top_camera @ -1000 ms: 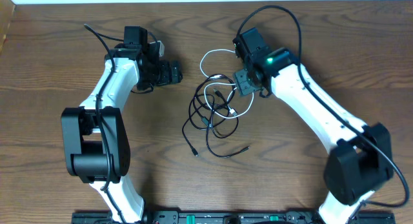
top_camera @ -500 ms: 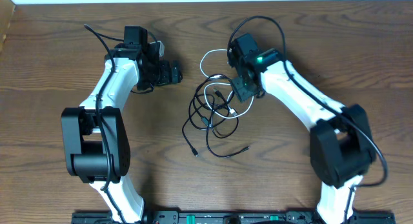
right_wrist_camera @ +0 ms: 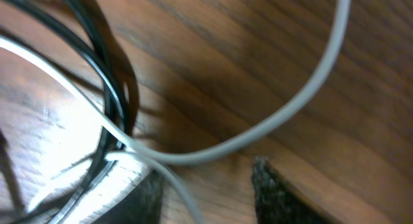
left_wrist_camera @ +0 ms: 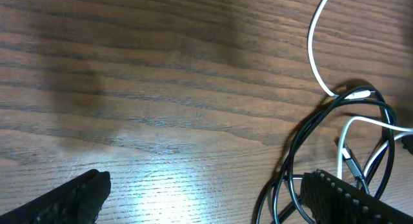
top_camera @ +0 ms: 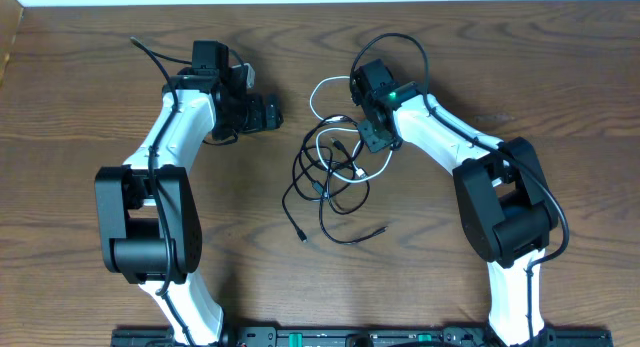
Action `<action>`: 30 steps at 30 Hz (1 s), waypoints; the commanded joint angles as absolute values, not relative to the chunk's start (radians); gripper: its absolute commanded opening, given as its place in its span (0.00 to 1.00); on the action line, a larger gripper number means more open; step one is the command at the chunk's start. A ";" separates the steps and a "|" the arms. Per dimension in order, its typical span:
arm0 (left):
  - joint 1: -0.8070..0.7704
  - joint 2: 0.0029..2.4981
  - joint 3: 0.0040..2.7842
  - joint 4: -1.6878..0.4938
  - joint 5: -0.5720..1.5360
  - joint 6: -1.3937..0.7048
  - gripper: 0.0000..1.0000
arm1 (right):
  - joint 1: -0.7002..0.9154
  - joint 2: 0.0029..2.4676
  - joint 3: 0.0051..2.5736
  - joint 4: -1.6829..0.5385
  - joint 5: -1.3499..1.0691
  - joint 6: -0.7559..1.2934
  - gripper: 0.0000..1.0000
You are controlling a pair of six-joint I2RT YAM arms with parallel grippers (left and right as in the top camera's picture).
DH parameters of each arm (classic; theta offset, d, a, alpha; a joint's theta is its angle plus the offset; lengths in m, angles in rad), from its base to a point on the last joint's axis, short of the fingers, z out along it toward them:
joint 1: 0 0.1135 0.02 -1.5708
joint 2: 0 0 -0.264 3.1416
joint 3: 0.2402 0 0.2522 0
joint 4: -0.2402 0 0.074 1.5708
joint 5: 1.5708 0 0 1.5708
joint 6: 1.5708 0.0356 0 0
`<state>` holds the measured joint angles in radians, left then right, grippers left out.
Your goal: Untangle cables
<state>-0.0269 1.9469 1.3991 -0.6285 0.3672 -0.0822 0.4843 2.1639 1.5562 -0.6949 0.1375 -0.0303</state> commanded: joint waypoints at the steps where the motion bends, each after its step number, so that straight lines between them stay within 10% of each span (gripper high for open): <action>1: -0.023 1.941 1.391 -0.632 0.361 -0.092 0.98 | 0.476 2.183 1.555 -0.707 0.159 -0.031 0.29; 7: -0.023 1.941 1.391 -0.631 0.361 -0.092 0.98 | 0.471 2.183 1.554 -0.710 0.193 -0.032 0.25; 10: -0.023 1.941 1.391 -0.632 0.361 -0.092 0.98 | 0.471 2.183 1.555 -0.707 0.193 -0.032 0.01; 16: -0.023 1.941 1.391 -0.631 0.361 -0.092 0.98 | 0.470 2.183 1.555 -0.690 0.082 -0.078 0.01; 19: -0.023 1.941 1.391 -0.631 0.361 -0.092 0.98 | 0.461 2.183 1.555 -0.688 0.003 -0.145 0.24; 21: -0.023 1.941 1.391 -0.631 0.361 -0.092 0.99 | 0.451 2.182 1.557 -0.689 0.009 -0.147 0.01; 30: -0.023 1.941 1.391 -0.631 0.361 -0.092 0.98 | 0.462 2.020 1.563 -0.682 0.247 -0.023 0.01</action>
<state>-0.0269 1.9469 1.3991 -0.6281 0.3672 -0.0826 0.4435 2.1448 1.5562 -0.6903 0.1547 -0.0509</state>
